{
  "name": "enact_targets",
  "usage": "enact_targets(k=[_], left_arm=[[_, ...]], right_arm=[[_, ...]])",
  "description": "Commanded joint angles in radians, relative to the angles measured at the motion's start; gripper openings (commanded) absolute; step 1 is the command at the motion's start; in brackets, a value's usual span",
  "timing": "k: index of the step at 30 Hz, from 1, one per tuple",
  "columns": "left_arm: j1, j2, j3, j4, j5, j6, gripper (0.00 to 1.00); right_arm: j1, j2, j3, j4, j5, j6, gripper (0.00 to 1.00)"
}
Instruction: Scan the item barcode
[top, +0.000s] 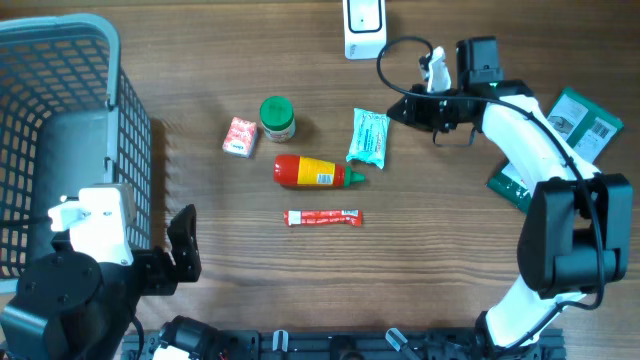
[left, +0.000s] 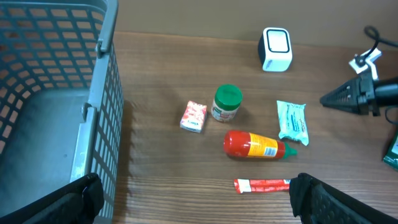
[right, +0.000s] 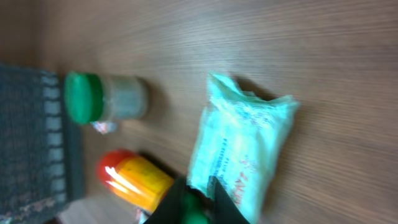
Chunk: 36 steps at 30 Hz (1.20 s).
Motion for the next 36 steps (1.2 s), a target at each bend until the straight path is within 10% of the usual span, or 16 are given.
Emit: enact_targets(k=[1,27,32,36], left_arm=[[0.003,0.001,0.0,0.003,0.012,0.011,1.0],[0.003,0.001,0.0,0.003,0.013,0.011,1.0],[0.003,0.001,0.0,0.003,0.013,0.011,1.0],[0.003,0.001,0.0,0.003,0.013,0.011,1.0]], right_arm=[[0.074,-0.026,0.001,-0.08,0.188,-0.081,0.54],[0.149,0.266,-0.011,0.068,0.277,0.027,0.44],[0.152,0.349,-0.011,0.093,0.277,0.032,0.07],[0.149,0.344,-0.008,0.069,0.278,0.024,0.04]])
